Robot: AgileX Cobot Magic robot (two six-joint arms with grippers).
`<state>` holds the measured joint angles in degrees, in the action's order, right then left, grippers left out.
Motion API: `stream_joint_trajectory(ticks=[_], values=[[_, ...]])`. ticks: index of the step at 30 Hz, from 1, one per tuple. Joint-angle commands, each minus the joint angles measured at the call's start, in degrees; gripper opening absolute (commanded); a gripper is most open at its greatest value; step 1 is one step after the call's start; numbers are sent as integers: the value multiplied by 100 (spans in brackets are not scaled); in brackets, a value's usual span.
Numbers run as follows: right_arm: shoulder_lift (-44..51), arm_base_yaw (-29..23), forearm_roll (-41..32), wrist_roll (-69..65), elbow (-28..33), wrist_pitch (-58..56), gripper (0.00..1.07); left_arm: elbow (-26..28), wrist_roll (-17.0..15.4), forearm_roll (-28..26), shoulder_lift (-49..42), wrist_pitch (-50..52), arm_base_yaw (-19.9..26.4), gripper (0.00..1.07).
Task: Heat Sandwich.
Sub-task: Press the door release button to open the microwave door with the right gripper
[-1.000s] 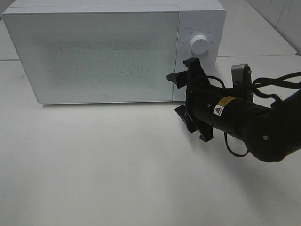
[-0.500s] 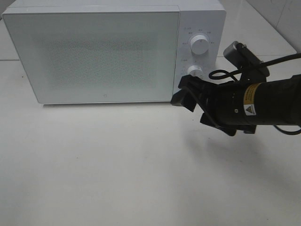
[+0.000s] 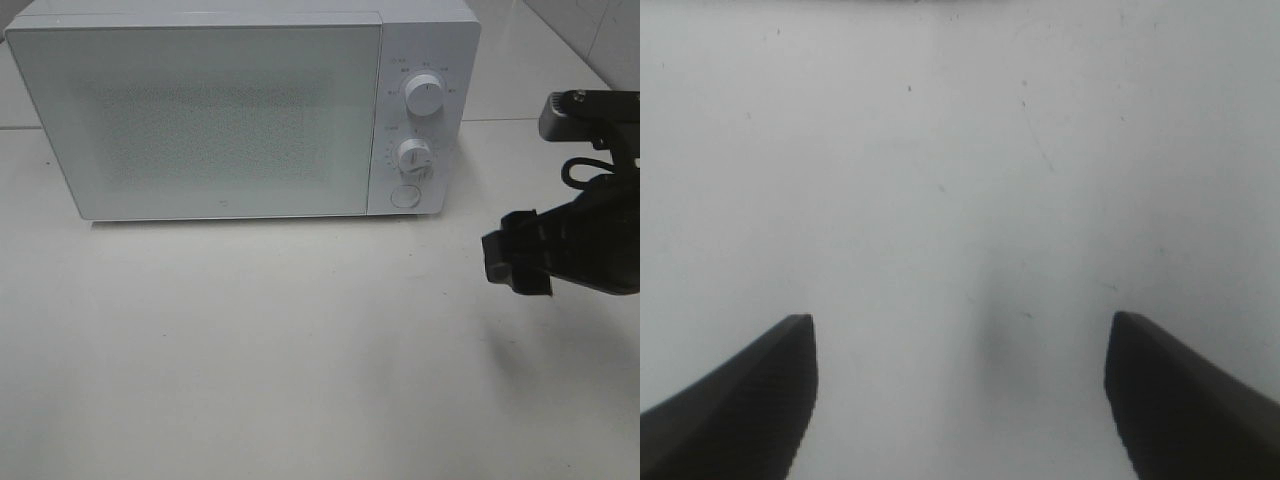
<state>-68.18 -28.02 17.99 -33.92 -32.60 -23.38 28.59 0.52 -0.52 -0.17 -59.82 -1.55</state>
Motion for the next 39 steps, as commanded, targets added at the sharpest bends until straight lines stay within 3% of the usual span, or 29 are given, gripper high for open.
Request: stream_joint_trajectory(ticks=[1, 9, 14, 31, 39], values=[[395, 11, -728, 1255, -17, -751, 76, -23, 6, 17, -155, 46, 23, 92], [1455, 11, -1725, 2607, -17, -2275, 76, -23, 6, 17, -155, 46, 23, 92], [2280, 11, -1988, 3048, -17, -3019, 76, -23, 6, 17, -155, 46, 23, 92], [4922, 52, -1977, 3174, -11, -4309, 76, -23, 6, 17, -155, 46, 23, 92], [5764, 1192, -1684, 3191, -11, -4206, 76, -23, 6, 17, -155, 46, 23, 92]])
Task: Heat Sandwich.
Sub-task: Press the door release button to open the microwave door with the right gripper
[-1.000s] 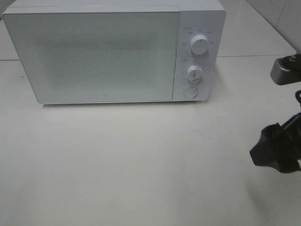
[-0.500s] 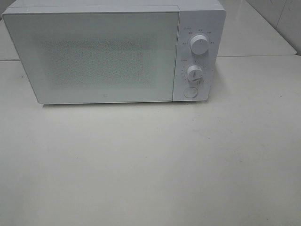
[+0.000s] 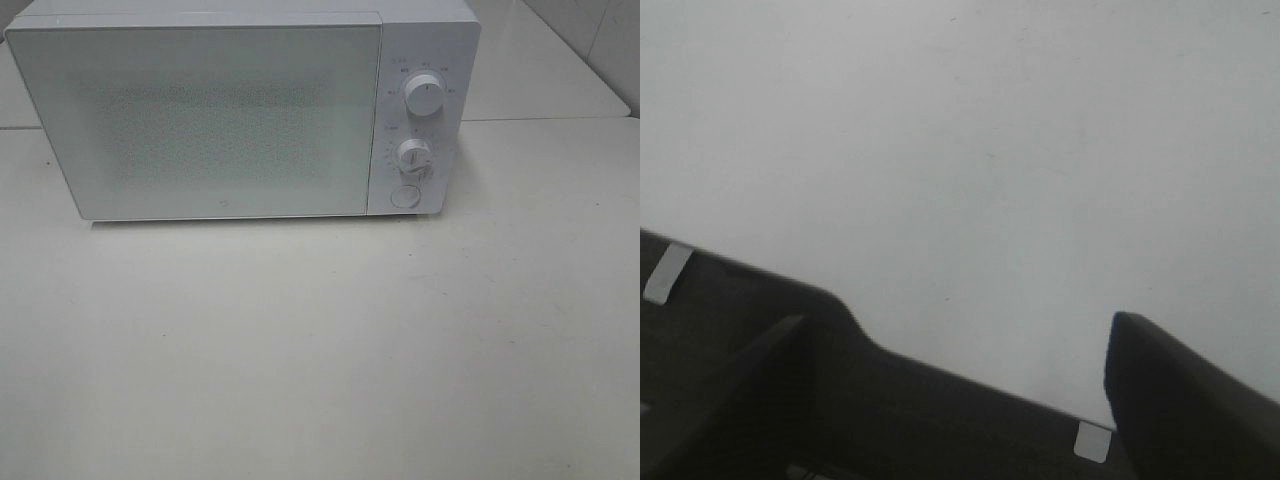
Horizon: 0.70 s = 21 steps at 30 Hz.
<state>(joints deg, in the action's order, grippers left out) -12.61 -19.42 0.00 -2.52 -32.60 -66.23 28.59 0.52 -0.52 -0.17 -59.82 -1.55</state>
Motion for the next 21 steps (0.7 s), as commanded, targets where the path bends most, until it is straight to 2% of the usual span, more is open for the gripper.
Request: stream_joint_trajectory(ticks=[1, 5, 12, 21], values=[[206, 332, 115, 52, -11, 80, 76, -23, 6, 17, -155, 46, 23, 92], [573, 911, 120, 52, -11, 424, 76, -23, 6, 17, -155, 46, 23, 92], [968, 1266, 126, 52, 195, 854, 76, -23, 6, 17, -155, 46, 23, 92], [1444, 1616, 252, 57, 367, 688, 76, -23, 6, 17, -149, 46, 23, 92]])
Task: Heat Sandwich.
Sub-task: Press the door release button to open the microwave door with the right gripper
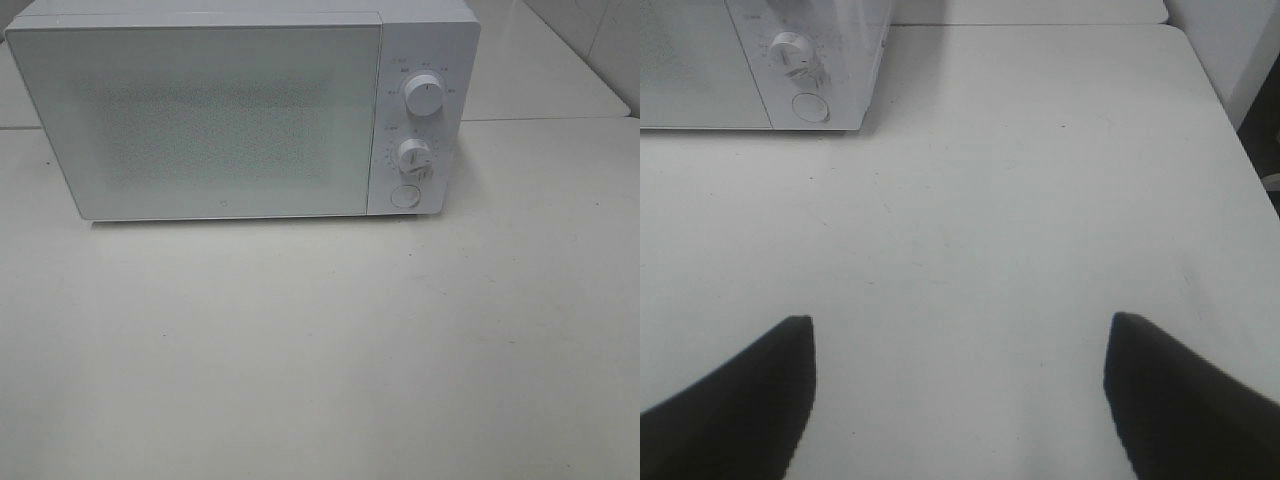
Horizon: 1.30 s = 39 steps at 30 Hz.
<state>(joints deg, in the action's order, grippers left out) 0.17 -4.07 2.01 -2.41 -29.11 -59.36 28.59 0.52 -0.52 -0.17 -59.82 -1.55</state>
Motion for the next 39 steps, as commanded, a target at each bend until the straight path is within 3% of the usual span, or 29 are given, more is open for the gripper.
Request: stream_joint_trajectory(ticks=[1, 21, 39], values=[[166, 80, 52, 46, 17, 0, 76, -23, 6, 17, -138, 46, 23, 92], [132, 80, 46, 46, -63, 92, 76, -23, 6, 23, -138, 46, 23, 92], [-1748, 80, -6, 46, -189, 2280, 76, -23, 6, 23, -138, 46, 23, 92]])
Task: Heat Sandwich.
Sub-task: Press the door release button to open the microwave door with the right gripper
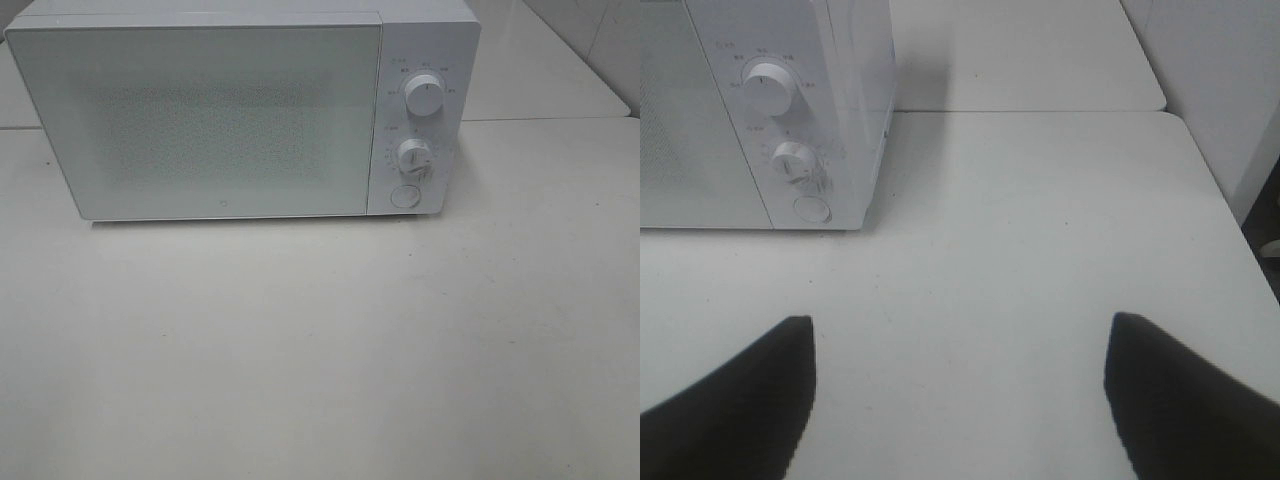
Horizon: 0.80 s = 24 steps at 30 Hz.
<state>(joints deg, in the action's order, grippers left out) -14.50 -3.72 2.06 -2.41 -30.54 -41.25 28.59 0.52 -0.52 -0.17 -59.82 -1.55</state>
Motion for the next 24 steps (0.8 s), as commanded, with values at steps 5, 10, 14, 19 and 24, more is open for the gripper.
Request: stream_joint_trajectory(ticks=[5, 10, 14, 19, 24], values=[[-928, 46, -23, 40, -46, 1129, 76, -23, 6, 23, -138, 46, 23, 92], [-1553, 46, -23, 23, -46, 1713, 76, -23, 6, 23, -138, 46, 23, 92], [-2057, 46, -23, 17, -46, 2126, 76, -23, 6, 23, -138, 46, 23, 92], [-2647, 46, -23, 17, -46, 2739, 76, -23, 6, 23, -138, 46, 23, 92], [-3260, 46, -23, -6, -46, 3627, 76, -23, 6, 23, -138, 46, 23, 92]])
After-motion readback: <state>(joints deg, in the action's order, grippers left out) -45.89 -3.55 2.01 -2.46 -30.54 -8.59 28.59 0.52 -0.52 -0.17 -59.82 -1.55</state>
